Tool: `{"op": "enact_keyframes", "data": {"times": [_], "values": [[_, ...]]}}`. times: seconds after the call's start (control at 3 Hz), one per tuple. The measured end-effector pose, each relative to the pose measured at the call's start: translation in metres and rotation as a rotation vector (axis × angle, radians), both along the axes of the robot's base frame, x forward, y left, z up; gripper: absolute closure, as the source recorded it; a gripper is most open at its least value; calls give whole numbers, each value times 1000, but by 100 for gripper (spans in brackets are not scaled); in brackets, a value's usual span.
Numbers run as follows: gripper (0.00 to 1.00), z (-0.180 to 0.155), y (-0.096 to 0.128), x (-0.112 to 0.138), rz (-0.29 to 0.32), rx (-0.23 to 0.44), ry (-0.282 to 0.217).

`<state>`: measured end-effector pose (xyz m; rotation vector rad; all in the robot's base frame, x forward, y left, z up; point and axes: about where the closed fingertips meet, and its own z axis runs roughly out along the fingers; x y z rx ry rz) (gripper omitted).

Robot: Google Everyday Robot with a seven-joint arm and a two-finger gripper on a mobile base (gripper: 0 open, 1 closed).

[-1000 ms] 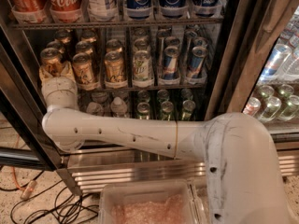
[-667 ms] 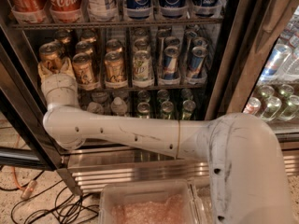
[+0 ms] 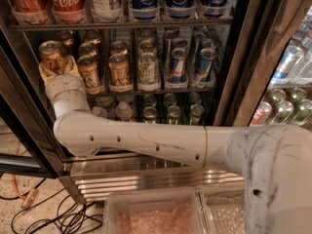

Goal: Pick orange can from middle shelf of fridge

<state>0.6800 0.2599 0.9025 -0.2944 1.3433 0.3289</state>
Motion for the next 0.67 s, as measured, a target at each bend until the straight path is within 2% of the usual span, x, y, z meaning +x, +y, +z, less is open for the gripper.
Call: {"op": "enact_keyframes", "data": {"times": [0.33, 0.67], "values": [[100, 9, -6, -23, 68, -8, 11], [100, 12, -14, -50, 153, -21, 49]]}}
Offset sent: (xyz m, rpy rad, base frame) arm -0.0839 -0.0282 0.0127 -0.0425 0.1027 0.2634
